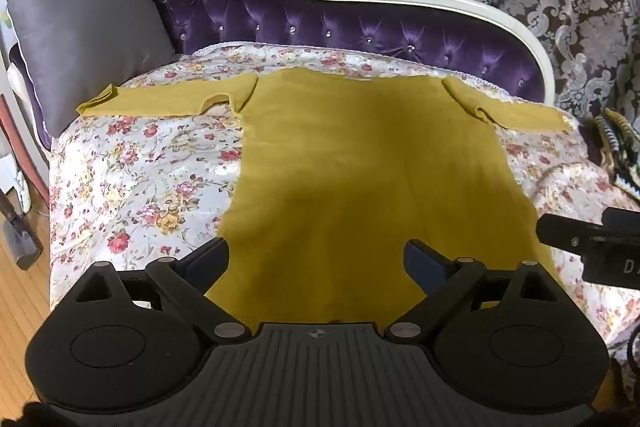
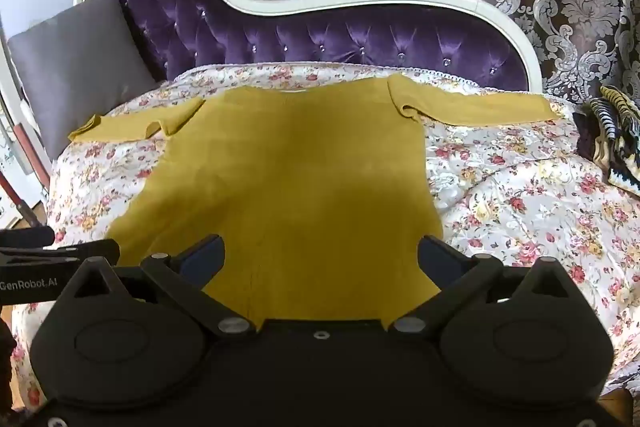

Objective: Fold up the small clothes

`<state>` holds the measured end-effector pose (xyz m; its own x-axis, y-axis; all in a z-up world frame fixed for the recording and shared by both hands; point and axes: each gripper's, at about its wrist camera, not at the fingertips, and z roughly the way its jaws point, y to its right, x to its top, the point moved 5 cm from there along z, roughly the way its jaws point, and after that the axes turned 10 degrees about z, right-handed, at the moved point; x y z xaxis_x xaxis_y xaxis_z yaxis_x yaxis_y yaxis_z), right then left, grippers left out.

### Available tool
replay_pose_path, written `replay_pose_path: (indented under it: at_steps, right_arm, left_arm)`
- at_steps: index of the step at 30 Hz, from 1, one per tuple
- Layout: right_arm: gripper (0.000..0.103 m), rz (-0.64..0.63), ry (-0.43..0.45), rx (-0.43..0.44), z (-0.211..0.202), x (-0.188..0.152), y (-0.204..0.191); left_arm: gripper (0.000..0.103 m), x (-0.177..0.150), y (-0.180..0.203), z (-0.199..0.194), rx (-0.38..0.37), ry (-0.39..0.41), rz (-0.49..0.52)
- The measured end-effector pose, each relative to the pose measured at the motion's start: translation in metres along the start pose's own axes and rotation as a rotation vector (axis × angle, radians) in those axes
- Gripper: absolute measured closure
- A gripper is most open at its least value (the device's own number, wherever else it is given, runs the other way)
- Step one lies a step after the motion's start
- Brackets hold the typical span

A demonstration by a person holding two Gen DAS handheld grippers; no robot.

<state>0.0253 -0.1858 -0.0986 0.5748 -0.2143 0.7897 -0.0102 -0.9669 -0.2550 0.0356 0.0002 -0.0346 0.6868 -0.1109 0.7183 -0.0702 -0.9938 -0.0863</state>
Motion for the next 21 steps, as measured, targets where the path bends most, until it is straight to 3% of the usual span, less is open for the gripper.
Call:
replay_pose_path:
  at_steps: [21]
  right_arm:
    - [0.001, -0.064, -0.045, -0.027, 0.010, -0.011, -0.008]
  left_arm:
    - [0.008, -0.003, -0.001, 0.003, 0.008, -0.026, -0.004]
